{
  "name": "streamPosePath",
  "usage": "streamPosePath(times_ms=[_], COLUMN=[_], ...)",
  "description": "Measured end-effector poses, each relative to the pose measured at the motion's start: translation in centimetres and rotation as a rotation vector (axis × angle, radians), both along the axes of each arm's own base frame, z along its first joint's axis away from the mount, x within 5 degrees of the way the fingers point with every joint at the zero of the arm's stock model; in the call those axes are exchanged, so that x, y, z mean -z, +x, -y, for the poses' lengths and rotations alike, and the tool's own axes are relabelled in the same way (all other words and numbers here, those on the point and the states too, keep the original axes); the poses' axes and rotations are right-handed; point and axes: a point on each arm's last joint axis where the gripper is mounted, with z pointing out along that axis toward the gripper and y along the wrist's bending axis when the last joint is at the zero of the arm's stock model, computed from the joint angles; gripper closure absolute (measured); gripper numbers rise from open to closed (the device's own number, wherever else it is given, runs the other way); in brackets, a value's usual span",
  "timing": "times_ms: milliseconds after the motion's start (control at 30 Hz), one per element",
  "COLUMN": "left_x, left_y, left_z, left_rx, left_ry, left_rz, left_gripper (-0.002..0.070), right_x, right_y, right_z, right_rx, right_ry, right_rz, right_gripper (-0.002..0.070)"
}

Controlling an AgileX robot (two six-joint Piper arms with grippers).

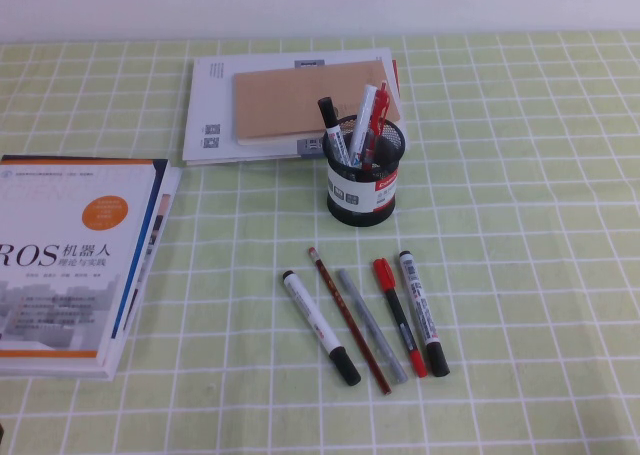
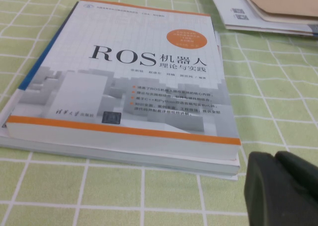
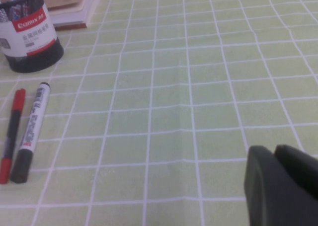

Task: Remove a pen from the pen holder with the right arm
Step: 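Take a marker out of the pen holder and lay it on the table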

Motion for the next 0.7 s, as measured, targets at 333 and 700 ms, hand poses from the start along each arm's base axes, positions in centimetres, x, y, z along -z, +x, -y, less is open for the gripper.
streamPosePath(times_ms=[333,700], left_x=[0.0,0.0], left_y=[0.0,0.0], left_z=[0.0,0.0], left_rx=[0.0,0.0], left_ry=[0.0,0.0], left_rz=[0.0,0.0], left_gripper=[0.0683,0.0683], right_x=[-1.7,-2.3], right_y=[0.3,0.4], right_z=[-0.2,-0.3], right_rx=[0.054,0.069], right_ry=[0.383,0.578], right_rz=[0.145,0.171], right_gripper=[0.0688,0.0688])
